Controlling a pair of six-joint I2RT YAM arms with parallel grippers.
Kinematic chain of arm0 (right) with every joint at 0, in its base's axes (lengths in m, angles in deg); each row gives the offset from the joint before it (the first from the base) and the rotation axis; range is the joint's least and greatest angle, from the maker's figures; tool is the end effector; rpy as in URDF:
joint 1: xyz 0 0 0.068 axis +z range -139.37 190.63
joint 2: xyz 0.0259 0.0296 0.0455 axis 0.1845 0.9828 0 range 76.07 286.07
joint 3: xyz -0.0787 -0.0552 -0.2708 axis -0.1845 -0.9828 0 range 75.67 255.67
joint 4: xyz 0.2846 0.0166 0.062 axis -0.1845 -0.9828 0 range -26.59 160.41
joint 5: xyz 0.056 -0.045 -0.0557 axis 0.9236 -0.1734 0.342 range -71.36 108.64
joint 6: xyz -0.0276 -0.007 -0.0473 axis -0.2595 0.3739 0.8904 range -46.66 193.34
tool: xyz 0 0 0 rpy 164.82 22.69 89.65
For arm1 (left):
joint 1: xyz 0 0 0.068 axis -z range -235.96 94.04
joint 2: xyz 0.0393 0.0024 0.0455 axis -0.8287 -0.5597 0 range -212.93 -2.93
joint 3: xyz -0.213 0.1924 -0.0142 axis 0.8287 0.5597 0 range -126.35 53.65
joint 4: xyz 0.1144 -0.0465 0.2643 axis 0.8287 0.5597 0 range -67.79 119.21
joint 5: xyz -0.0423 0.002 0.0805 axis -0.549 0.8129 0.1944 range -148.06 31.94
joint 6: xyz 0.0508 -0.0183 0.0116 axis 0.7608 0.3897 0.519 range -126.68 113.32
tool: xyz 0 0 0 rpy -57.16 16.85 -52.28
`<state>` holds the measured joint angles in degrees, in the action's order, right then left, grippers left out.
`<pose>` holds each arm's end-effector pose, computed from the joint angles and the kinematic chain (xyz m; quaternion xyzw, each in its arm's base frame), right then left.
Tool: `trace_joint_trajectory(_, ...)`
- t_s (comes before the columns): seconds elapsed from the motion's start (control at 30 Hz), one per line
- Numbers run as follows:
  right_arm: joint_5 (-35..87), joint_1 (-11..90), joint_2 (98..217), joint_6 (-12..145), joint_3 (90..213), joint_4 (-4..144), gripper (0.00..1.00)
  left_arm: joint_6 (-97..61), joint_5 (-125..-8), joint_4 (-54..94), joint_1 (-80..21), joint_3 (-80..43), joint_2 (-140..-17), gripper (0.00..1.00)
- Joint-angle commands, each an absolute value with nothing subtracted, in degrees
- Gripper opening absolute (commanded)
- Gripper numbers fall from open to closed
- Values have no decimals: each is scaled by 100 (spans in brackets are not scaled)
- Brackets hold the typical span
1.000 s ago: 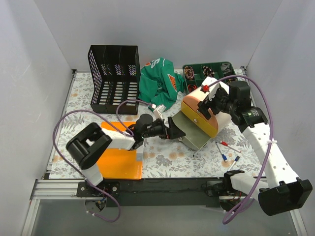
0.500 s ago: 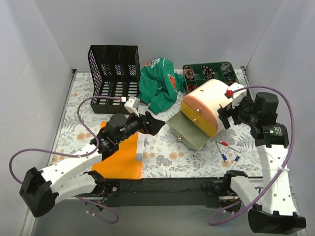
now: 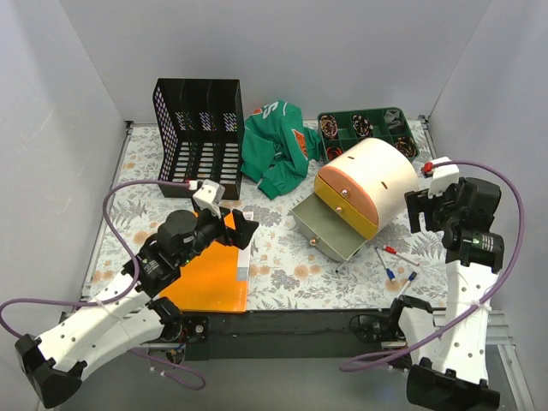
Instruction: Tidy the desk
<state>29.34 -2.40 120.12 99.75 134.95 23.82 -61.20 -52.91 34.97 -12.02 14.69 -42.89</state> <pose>0.1631 -0.0305 0.3805 -0.1465 0.8568 -0.0880 0.4864 0.1409 -0.1312 0.3214 -0.1000 0.7800 -0.4440 0.4294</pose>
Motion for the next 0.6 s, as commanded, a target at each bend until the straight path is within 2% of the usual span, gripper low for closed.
trace_joint_trajectory(0.0,2699,-806,12238,9681,13324,2610,81,-5739,-4927,3812,-1228,1559,-4239,98)
trace_joint_trajectory(0.17,3067,-1502,12932,9584,12955,3084,75,-5748,-5067,3812,-1228,1586,-4090,98)
trace_joint_trajectory(0.33,3569,-1881,14206,9479,13068,3445,58,-5739,-5059,3812,-1228,1595,-3967,98)
trace_joint_trajectory(0.57,4149,-1881,15876,9206,13718,3832,52,-5704,-4918,3812,-1237,1621,-3861,98)
